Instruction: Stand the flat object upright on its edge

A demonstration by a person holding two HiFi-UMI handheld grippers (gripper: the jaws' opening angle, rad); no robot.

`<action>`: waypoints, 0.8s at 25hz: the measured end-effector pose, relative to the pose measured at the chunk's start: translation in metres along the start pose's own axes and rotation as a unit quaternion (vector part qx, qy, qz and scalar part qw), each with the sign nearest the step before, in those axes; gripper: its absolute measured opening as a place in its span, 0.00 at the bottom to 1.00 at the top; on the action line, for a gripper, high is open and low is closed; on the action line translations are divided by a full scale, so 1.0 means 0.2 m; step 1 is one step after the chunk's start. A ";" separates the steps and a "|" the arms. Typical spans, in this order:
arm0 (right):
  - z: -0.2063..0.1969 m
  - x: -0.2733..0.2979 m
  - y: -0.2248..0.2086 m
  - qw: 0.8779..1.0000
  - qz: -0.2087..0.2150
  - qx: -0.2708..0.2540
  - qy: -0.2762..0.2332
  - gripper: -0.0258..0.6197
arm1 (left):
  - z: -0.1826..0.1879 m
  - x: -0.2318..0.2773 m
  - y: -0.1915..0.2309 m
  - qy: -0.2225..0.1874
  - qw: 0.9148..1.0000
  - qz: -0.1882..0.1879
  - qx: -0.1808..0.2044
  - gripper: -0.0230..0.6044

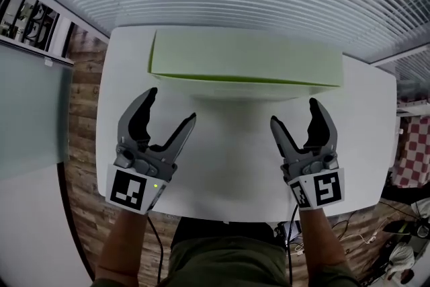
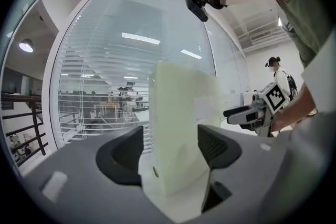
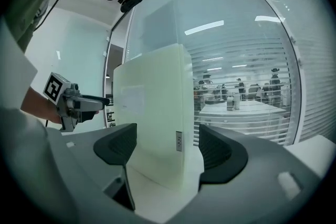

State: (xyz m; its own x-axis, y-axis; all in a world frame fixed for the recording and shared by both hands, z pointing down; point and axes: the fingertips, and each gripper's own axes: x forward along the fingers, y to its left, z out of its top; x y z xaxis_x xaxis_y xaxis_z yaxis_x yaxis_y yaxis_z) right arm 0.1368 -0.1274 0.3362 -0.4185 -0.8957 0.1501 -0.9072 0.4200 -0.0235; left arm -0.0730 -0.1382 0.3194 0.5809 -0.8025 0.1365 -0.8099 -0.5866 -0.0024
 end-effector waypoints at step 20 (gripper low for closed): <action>0.20 -0.29 0.08 0.998 0.069 -0.011 -0.007 0.26 | 0.17 -0.19 -0.34 -0.003 1.000 -0.010 -0.009 0.24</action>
State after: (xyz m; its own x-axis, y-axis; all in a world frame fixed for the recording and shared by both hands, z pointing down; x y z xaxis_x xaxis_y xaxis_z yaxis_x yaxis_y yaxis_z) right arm 0.1443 -0.0743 0.2875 -0.5395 -0.8313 0.1333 -0.8402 0.5418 -0.0215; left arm -0.0364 -0.0710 0.2800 0.5969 -0.7916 0.1304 -0.7998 -0.6000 0.0184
